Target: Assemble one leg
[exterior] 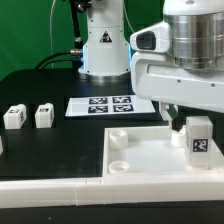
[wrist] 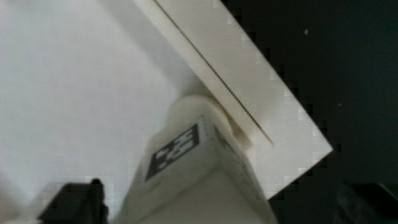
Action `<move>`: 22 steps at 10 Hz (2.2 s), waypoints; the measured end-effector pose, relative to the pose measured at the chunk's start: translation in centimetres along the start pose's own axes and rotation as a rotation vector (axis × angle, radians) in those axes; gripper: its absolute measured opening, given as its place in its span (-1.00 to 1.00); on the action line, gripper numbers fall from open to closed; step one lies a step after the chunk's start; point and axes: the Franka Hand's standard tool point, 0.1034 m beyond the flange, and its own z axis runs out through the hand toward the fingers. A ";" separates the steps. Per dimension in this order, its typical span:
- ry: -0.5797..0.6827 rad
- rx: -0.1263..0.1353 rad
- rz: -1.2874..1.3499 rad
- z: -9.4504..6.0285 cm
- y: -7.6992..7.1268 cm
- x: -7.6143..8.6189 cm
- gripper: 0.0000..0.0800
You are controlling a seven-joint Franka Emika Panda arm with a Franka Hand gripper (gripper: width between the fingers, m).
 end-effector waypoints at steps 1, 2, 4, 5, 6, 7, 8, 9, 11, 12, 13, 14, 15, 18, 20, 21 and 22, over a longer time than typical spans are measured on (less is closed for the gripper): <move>0.002 -0.004 -0.097 0.0 0.0 0.0 0.62; 0.002 -0.004 -0.174 0.0 0.0 0.0 0.62; 0.002 -0.006 -0.390 0.0 0.1 0.1 0.62; 0.001 -0.004 -0.404 0.0 0.1 0.1 0.62; 0.001 -0.004 -0.399 0.0 0.1 0.1 0.62; 0.001 -0.004 -0.399 0.0 0.1 0.1 0.40; 0.001 -0.004 -0.399 0.0 0.1 0.1 -0.06; 0.001 -0.005 -0.399 0.0 0.1 0.1 -0.06; 0.002 -0.008 -0.395 0.0 0.4 0.3 -0.27; 0.001 -0.007 -0.373 0.0 0.4 0.3 -0.27; 0.001 -0.007 -0.360 0.1 0.5 0.3 -0.27; 0.001 -0.007 -0.359 0.1 0.5 0.3 -0.27; 0.003 0.002 -0.204 0.1 0.5 0.3 -0.27; 0.010 0.009 0.165 0.2 0.7 0.3 -0.27; 0.009 0.010 0.318 0.2 0.7 0.3 -0.27; 0.008 0.010 0.411 0.2 0.7 0.3 -0.27; 0.007 0.009 0.524 0.2 0.7 0.2 -0.27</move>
Offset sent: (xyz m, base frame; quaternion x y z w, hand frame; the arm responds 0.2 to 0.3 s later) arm 0.0020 0.0005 0.0017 -0.0093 -0.0069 -0.2680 0.9634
